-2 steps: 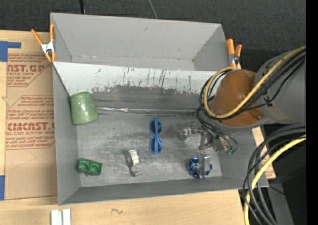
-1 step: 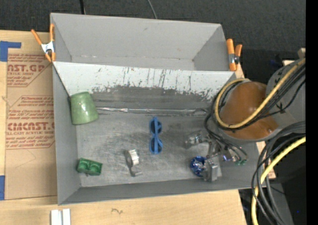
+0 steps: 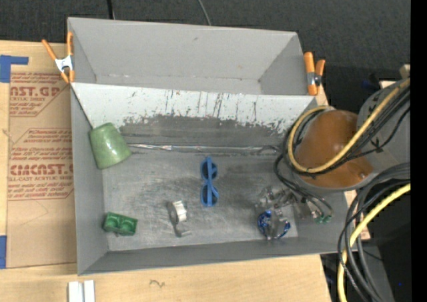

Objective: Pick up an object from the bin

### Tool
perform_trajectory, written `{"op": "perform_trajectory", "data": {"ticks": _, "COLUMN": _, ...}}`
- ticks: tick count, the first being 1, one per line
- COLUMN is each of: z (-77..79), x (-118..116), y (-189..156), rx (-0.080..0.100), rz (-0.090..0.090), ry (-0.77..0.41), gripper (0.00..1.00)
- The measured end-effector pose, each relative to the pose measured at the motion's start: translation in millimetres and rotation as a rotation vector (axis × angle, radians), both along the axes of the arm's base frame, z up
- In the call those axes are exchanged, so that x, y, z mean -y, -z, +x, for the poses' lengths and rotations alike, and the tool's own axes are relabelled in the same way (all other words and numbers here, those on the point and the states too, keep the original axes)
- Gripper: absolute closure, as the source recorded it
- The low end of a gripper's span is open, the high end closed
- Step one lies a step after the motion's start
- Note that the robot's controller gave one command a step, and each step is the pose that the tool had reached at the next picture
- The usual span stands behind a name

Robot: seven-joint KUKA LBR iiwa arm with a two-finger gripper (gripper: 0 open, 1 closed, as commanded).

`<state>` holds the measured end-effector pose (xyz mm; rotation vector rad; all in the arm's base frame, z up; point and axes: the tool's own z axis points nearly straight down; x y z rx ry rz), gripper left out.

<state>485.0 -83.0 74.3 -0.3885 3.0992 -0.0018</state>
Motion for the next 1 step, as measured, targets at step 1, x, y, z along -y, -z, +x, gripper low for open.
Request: {"op": "perform_trajectory", "data": {"ticks": 1, "z": 23.4, "x": 58.5, "y": -160.9, "rx": -0.009, "rz": -0.007, "ry": -0.306, "gripper": 1.00}}
